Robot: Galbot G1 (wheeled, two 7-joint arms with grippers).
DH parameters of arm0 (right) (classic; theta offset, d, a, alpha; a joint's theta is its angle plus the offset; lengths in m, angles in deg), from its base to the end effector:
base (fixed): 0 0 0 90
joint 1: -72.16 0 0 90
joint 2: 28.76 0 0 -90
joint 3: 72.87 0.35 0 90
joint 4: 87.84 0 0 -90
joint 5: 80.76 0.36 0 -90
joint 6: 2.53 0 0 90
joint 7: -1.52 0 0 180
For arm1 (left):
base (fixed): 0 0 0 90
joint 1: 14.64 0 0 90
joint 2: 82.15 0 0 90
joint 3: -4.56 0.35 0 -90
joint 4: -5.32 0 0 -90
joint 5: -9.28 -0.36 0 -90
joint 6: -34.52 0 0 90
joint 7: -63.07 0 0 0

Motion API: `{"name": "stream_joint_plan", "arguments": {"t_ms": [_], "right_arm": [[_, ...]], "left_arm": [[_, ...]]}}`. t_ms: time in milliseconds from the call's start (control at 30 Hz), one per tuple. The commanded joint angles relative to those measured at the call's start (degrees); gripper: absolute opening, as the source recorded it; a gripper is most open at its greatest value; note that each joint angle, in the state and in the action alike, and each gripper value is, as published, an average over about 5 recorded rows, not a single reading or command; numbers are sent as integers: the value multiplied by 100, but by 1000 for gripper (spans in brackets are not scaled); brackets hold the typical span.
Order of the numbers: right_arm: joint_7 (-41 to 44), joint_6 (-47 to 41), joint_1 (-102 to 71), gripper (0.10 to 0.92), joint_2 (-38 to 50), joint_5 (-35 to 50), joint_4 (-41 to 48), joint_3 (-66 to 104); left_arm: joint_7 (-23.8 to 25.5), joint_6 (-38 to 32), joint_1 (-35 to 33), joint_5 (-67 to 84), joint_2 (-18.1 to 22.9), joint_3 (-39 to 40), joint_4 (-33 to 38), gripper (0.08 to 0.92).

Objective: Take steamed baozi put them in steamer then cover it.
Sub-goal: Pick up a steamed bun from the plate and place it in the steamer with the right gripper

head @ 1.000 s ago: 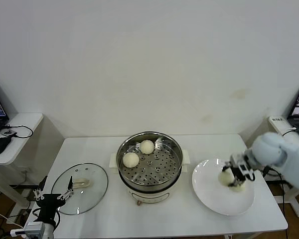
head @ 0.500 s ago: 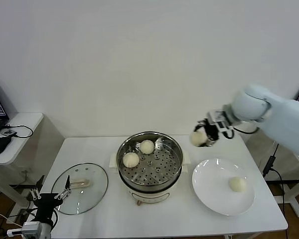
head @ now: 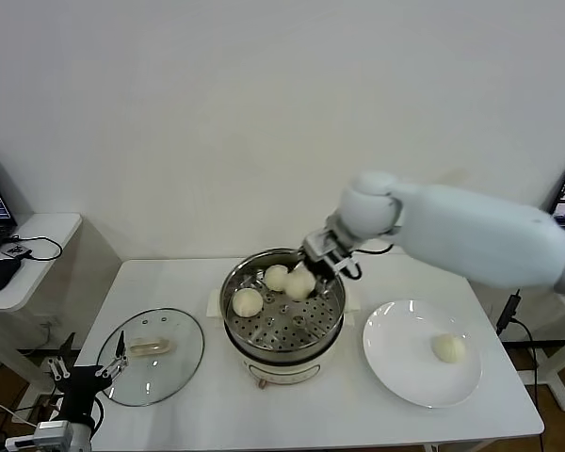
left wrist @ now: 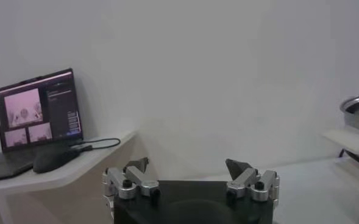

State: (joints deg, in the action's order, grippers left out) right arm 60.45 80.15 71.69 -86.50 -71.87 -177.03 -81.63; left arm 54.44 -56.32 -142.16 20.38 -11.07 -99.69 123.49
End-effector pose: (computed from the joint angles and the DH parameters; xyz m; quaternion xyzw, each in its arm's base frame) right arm 0.4897 0.1113 -0.0588 0.6439 -0.3917 0.6464 0.1192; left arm 0.1557 0.1323 -0.3023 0.0939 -0.9884 -0.1116 0.0422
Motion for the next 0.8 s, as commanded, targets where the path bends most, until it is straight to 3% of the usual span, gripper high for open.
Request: {"name": "stream_joint_plan", "arguments": {"t_ms": [33,800], "right_arm": [[-73,865,-77,653,-723,-472,119,-369],[-6,1540,-127,683,-638,-914,-105,-566]], "left_arm": [[-5,-4,-1,0,19,-9,-5,823],[-19,-34,53,-17,79,77,-72,823]]}}
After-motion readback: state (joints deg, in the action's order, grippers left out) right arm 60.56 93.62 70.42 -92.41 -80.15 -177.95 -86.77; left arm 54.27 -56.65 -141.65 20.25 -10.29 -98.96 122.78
